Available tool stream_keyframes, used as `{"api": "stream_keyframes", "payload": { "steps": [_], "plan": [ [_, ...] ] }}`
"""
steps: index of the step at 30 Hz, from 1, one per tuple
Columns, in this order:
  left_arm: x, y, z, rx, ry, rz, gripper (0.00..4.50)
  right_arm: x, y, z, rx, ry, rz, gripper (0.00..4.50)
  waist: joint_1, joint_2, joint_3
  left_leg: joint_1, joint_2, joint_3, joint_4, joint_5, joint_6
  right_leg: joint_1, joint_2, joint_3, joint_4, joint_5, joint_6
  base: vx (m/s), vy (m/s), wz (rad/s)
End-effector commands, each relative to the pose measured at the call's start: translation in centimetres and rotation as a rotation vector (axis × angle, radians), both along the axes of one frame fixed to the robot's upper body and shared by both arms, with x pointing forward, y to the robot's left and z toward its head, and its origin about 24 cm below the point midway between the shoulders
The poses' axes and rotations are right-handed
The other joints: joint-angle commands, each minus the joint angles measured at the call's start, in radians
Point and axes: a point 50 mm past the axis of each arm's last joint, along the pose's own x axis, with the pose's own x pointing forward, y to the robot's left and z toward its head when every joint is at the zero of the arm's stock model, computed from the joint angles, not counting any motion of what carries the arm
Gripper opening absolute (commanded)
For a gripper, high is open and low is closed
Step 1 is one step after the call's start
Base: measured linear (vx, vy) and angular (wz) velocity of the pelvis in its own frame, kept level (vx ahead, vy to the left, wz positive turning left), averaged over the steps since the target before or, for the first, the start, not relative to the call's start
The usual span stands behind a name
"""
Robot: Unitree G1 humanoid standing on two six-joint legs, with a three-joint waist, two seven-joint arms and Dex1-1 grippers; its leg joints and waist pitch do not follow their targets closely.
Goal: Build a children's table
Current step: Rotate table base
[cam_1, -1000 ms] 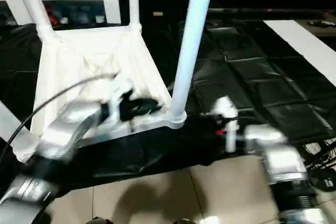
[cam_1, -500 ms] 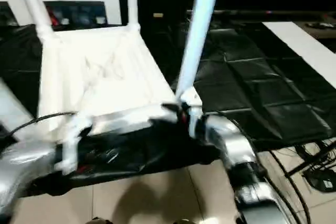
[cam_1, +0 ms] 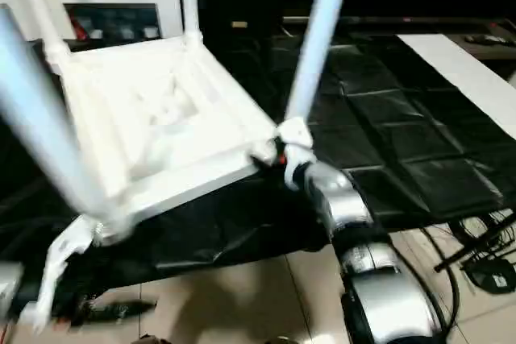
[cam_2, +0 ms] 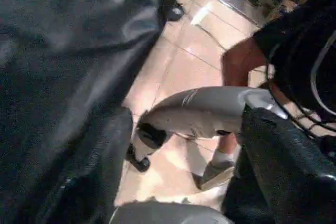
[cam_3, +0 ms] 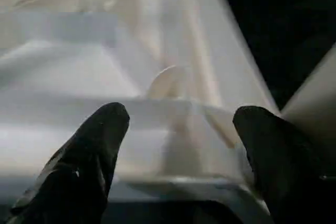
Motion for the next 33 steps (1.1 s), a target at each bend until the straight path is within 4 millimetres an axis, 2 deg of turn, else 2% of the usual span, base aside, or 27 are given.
{"api": "stream_keyframes", "payload": {
  "steps": [1, 3, 4, 6, 9, 11, 12, 13, 16, 18, 19, 21, 23, 24, 25, 26, 27, 28, 31, 33],
  "plan": [
    [0.5, 1.7, 1.3, 0.047, -0.088, 0.046, 4.08, 0.3, -2.0, 0.2, -0.006, -0.017, -0.089, 3.71, -0.007, 0.018, -0.051, 0.035, -0.002, -0.002, -0.067, -0.44, -0.049, 0.013, -0.009, 0.024, -0.083, -0.369, -0.125, 0.0, 0.0, 0.0],
    [0.7, 2.1, 1.5, 0.051, -0.107, 0.06, 4.22, 0.3, -2.1, 0.3, -0.005, -0.021, -0.086, 3.71, -0.007, 0.018, -0.051, 0.033, -0.001, -0.003, -0.068, -0.437, -0.049, 0.015, -0.01, 0.023, -0.082, -0.366, -0.122, 0.0, 0.0, 0.0],
    [1.1, 3.1, 2.1, 0.06, -0.151, 0.083, 4.33, 0.2, -2.2, 0.3, -0.001, -0.029, -0.069, 3.71, -0.008, 0.017, -0.052, 0.029, -0.004, -0.005, -0.069, -0.442, -0.046, 0.017, -0.009, 0.022, -0.083, -0.372, -0.115, 0.0, 0.0, 0.0],
    [2.1, 4.0, 3.2, 0.057, -0.229, 0.106, 4.48, 0.0, -2.2, 0.3, 0.007, -0.039, -0.021, 3.71, -0.011, 0.019, -0.053, 0.03, -0.004, -0.007, -0.069, -0.446, -0.044, 0.017, -0.01, 0.022, -0.083, -0.364, -0.119, 0.0, 0.0, 0.0],
    [3.2, 3.7, 4.4, -0.008, -0.312, 0.118, 4.5, -0.3, -1.9, 0.0, 0.012, -0.041, 0.046, 3.71, -0.013, 0.02, -0.057, 0.029, -0.001, -0.008, -0.067, -0.432, -0.045, 0.021, -0.012, 0.024, -0.072, -0.312, -0.153, 0.0, 0.0, 0.0],
    [4.5, 2.3, 5.0, -0.083, -0.373, 0.112, 4.5, -0.9, -1.8, -0.5, -0.011, -0.028, 0.085, 3.71, -0.01, 0.018, -0.058, 0.03, 0.0, -0.005, -0.066, -0.414, -0.044, 0.024, -0.011, 0.025, -0.07, -0.289, -0.163, 0.0, 0.0, 0.0],
    [5.0, 1.8, 5.2, -0.103, -0.397, 0.105, 4.5, -1.1, -2.0, -0.8, -0.021, -0.02, 0.084, 3.71, -0.008, 0.02, -0.059, 0.033, 0.0, -0.004, -0.064, -0.407, -0.043, 0.02, -0.012, 0.026, -0.07, -0.275, -0.169, 0.0, 0.0, 0.0],
    [5.0, 1.8, 5.2, -0.103, -0.397, 0.105, 4.5, -1.1, -2.0, -0.8, -0.021, -0.02, 0.084, 3.71, -0.01, 0.016, -0.06, 0.024, -0.002, -0.005, -0.065, -0.39, -0.042, 0.029, -0.013, 0.025, -0.065, -0.26, -0.175, 0.0, 0.0, 0.0],
    [7.0, -0.4, 5.7, -0.273, -0.483, 0.093, 4.5, -2.2, -2.8, -2.2, -0.032, 0.009, 0.029, 3.71, -0.005, 0.014, -0.062, 0.03, -0.002, 0.0, -0.061, -0.367, -0.035, 0.026, -0.013, 0.027, -0.069, -0.254, -0.172, 0.0, 0.0, 0.0],
    [7.5, -1.2, 5.9, -0.338, -0.503, 0.085, 4.5, -2.5, -3.1, -2.6, -0.04, 0.021, 0.004, 3.71, 0.0, 0.015, -0.062, 0.03, -0.002, 0.0, -0.061, -0.364, -0.042, 0.027, -0.014, 0.027, -0.071, -0.263, -0.169, 0.0, 0.0, 0.0],
    [7.8, -2.1, 6.0, -0.408, -0.51, 0.067, 4.5, -2.8, -3.3, -3.1, -0.051, 0.033, -0.024, 3.71, -0.001, 0.013, -0.065, 0.025, -0.003, -0.002, -0.061, -0.355, -0.047, 0.033, -0.014, 0.026, -0.066, -0.252, -0.168, 0.0, 0.0, 0.0],
    [8.0, -2.7, 6.0, -0.431, -0.504, 0.051, 4.5, -2.8, -3.4, -3.3, -0.056, 0.042, -0.045, 3.71, 0.0, 0.01, -0.067, 0.023, -0.003, -0.002, -0.062, -0.341, -0.046, 0.036, -0.015, 0.024, -0.065, -0.24, -0.167, 0.0, 0.0, 0.0],
    [8.7, -5.1, 5.3, -0.456, -0.489, -0.005, 4.5, -2.5, -2.7, -3.7, -0.077, 0.066, -0.055, 3.71, -0.007, 0.002, -0.067, 0.021, -0.003, -0.001, -0.058, -0.339, -0.033, 0.034, -0.016, 0.024, -0.067, -0.259, -0.162, 0.0, 0.0, 0.0],
    [8.7, -5.1, 5.3, -0.456, -0.488, -0.006, 4.5, -2.5, -2.7, -3.7, -0.077, 0.067, -0.054, 3.71, -0.008, 0.004, -0.066, 0.021, -0.003, -0.001, -0.059, -0.344, -0.032, 0.032, -0.016, 0.024, -0.069, -0.273, -0.16, 0.0, 0.0, 0.0],
    [8.9, -5.5, 5.1, -0.449, -0.488, -0.012, 4.5, -2.4, -2.4, -3.7, -0.081, 0.068, -0.045, 3.71, -0.011, 0.002, -0.068, 0.015, -0.003, -0.003, -0.058, -0.332, -0.029, 0.038, -0.019, 0.024, -0.067, -0.268, -0.156, 0.0, 0.0, 0.0],
    [8.9, -5.5, 5.1, -0.449, -0.488, -0.012, 4.5, -2.4, -2.4, -3.7, -0.081, 0.068, -0.045, 3.71, -0.012, 0.002, -0.067, 0.013, -0.003, -0.003, -0.059, -0.329, -0.028, 0.039, -0.019, 0.023, -0.067, -0.269, -0.153, 0.0, 0.0, 0.0],
    [9.2, -6.0, 4.8, -0.44, -0.487, -0.015, 4.5, -2.3, -2.1, -3.7, -0.086, 0.071, -0.031, 3.71, -0.012, -0.003, -0.068, 0.014, -0.002, -0.002, -0.058, -0.323, -0.026, 0.039, -0.019, 0.023, -0.067, -0.267, -0.151, 0.0, 0.0, 0.0],
    [9.4, -6.4, 4.6, -0.436, -0.485, -0.019, 4.5, -2.2, -1.8, -3.6, -0.092, 0.071, -0.022, 3.71, -0.011, 0.001, -0.068, 0.018, -0.001, -0.001, -0.056, -0.32, -0.022, 0.034, -0.018, 0.024, -0.067, -0.259, -0.155, 0.0, 0.0, 0.0],
    [9.9, -8.0, 3.9, -0.432, -0.466, -0.073, 4.5, -1.8, -0.4, -3.5, -0.106, 0.084, 0.022, 3.71, -0.009, -0.004, -0.066, 0.02, 0.0, 0.001, -0.056, -0.319, -0.016, 0.032, -0.019, 0.023, -0.069, -0.266, -0.164, 0.0, 0.0, 0.0],
    [10.1, -8.7, 3.8, -0.437, -0.463, -0.106, 4.5, -1.7, 0.2, -3.4, -0.116, 0.086, 0.044, 3.71, -0.006, -0.001, -0.066, 0.023, -0.001, 0.0, -0.056, -0.328, -0.02, 0.031, -0.02, 0.023, -0.069, -0.28, -0.164, 0.0, 0.0, 0.0]
  ]
}}
